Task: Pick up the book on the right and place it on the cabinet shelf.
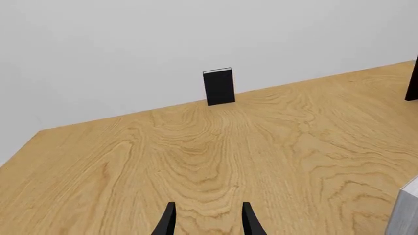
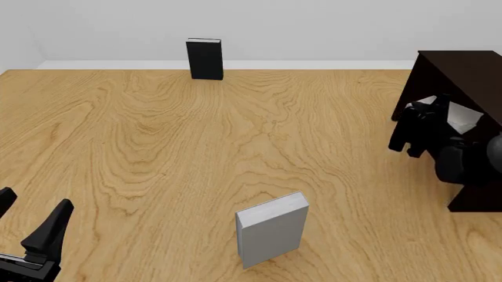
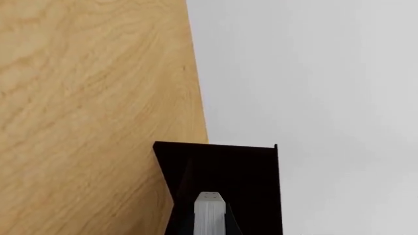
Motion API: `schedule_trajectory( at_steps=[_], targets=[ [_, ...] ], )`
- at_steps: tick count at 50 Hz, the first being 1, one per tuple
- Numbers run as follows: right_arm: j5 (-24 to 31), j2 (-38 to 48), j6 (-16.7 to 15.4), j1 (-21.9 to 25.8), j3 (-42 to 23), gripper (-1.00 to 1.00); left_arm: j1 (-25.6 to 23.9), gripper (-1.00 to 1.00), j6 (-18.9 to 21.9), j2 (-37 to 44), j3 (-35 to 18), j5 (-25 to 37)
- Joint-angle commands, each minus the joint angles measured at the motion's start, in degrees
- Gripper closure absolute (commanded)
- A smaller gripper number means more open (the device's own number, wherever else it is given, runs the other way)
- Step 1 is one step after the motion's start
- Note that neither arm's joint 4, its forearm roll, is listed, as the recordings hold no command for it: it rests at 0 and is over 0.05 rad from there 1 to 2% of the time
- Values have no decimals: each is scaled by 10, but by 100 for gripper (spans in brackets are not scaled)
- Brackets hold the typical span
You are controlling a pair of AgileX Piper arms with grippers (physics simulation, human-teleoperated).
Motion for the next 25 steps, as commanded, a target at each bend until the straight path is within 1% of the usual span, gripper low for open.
schedule_trajectory(
  at_steps=[1, 11, 25],
  targets=[
    [4, 10, 6, -9, -21, 100, -1, -100, 0, 0, 0, 1],
    [30, 20, 18, -18, -36, 100, 1, -100, 2, 0, 0, 0],
    [43, 27, 24, -28, -50, 100, 1, -100, 3, 0, 0, 0]
  ],
)
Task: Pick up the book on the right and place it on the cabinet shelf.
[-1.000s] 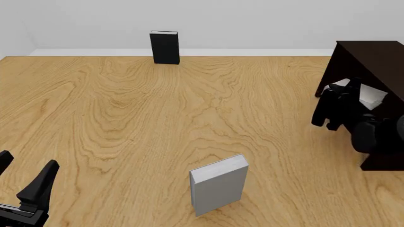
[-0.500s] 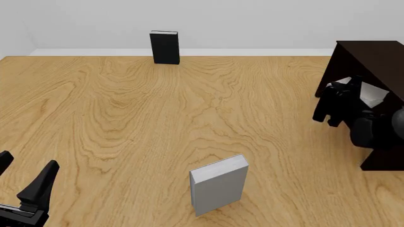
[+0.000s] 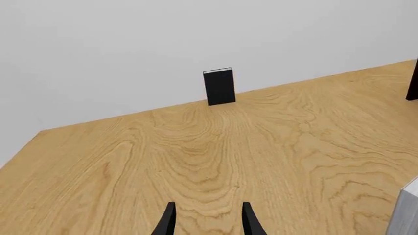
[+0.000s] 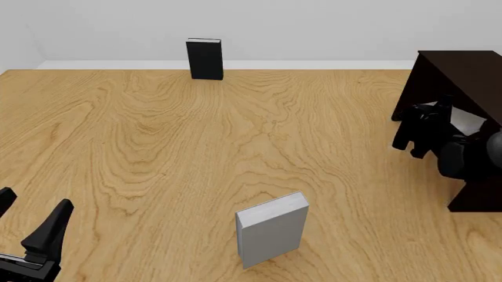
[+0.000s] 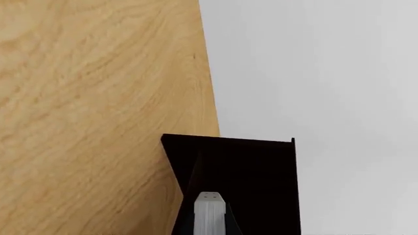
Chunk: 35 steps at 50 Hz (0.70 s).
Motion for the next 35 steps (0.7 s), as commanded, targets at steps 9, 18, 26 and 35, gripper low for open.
schedule_trajectory(
  at_steps=[9, 18, 26, 35],
  targets=[
    [7, 4, 18, -12, -16, 100, 0, -100, 1, -1, 0, 0],
    [7, 11, 28, -21, -3, 100, 0, -100, 0, -1, 0, 1],
    [11, 13, 37, -25, 4, 100, -1, -100, 0, -2, 0, 1],
    [10, 17, 41, -22, 7, -100, -1, -100, 0, -2, 0, 1]
  ],
)
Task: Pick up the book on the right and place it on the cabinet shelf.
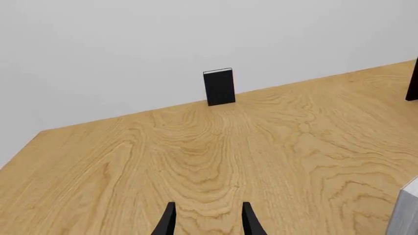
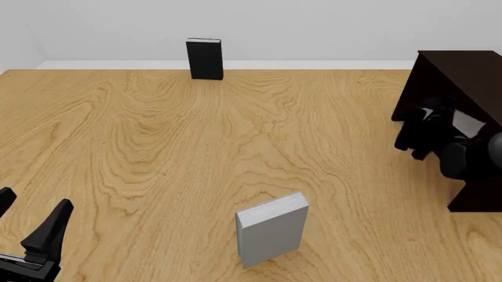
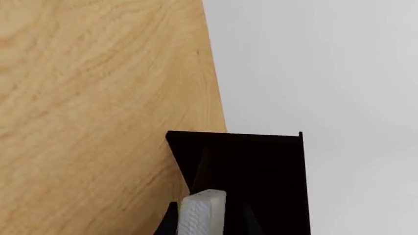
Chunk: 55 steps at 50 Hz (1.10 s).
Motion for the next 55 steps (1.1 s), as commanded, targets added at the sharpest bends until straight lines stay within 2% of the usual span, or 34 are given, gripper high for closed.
schedule_trajectory(
  at_steps=[1, 19, 55],
  targets=[
    [3, 12, 14, -12, 10, -100, -1, -100, 0, 0, 0, 0],
    [4, 17, 14, -3, 10, -100, -2, -100, -1, 0, 0, 0],
    [20, 25, 22, 51, -17, -100, -3, -100, -4, -1, 0, 0]
  ],
)
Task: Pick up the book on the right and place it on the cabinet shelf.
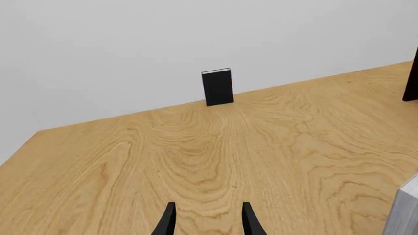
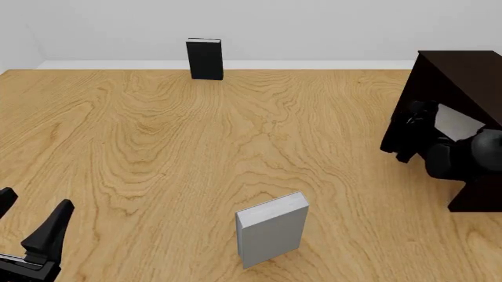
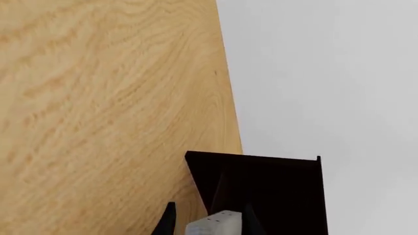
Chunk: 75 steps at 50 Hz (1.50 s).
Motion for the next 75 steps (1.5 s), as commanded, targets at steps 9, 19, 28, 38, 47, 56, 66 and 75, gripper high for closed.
schedule_trajectory(
  at_steps=[9, 19, 28, 38, 47, 56, 66, 75],
  targets=[
    [10, 6, 5, 23, -13, -100, -1, -100, -1, -1, 0, 0],
    [20, 3, 12, 34, -25, -100, -1, -100, 0, 0, 0, 1],
    [27, -1, 14, 34, -34, -100, -2, -100, 0, 0, 0, 1],
    [31, -3, 9, 31, -41, -100, -3, -100, 1, 0, 0, 1],
    [40, -2, 5, 21, -53, -100, -3, -100, 2, 0, 0, 1],
    [62, -4, 5, 10, -67, -100, -3, -100, 1, 0, 0, 1],
    [93, -15, 7, -3, -80, -100, -5, -100, 0, 0, 0, 3],
    [108, -13, 15, -7, -80, -100, -6, -100, 1, 0, 0, 3]
  ],
)
